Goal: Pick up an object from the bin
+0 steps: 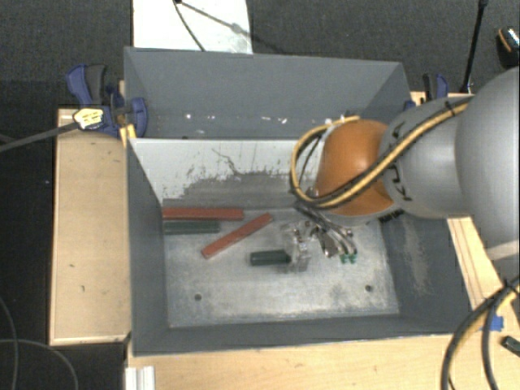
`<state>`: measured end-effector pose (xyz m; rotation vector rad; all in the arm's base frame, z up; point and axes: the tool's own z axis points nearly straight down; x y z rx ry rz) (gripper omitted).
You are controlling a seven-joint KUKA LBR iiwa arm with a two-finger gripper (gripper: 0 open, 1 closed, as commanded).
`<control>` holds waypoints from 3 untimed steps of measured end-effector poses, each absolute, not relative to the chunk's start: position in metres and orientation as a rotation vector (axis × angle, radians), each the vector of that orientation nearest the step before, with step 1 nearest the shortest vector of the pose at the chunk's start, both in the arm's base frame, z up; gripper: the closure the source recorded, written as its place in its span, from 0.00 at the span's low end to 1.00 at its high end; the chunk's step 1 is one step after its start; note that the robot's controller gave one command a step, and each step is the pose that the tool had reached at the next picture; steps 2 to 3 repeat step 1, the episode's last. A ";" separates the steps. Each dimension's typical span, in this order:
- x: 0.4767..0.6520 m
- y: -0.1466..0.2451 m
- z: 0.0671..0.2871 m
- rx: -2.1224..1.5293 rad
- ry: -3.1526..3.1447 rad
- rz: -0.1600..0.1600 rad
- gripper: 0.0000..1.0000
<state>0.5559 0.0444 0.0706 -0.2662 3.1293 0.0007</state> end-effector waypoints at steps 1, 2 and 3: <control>0.542 0.050 0.244 -0.588 3.075 -0.001 1.00; 0.542 0.050 0.244 -0.588 3.075 -0.001 1.00; 0.542 0.050 0.244 -0.588 3.075 -0.001 1.00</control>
Offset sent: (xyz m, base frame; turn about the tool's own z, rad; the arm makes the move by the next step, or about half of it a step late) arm -0.0163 0.0049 0.1681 -0.2087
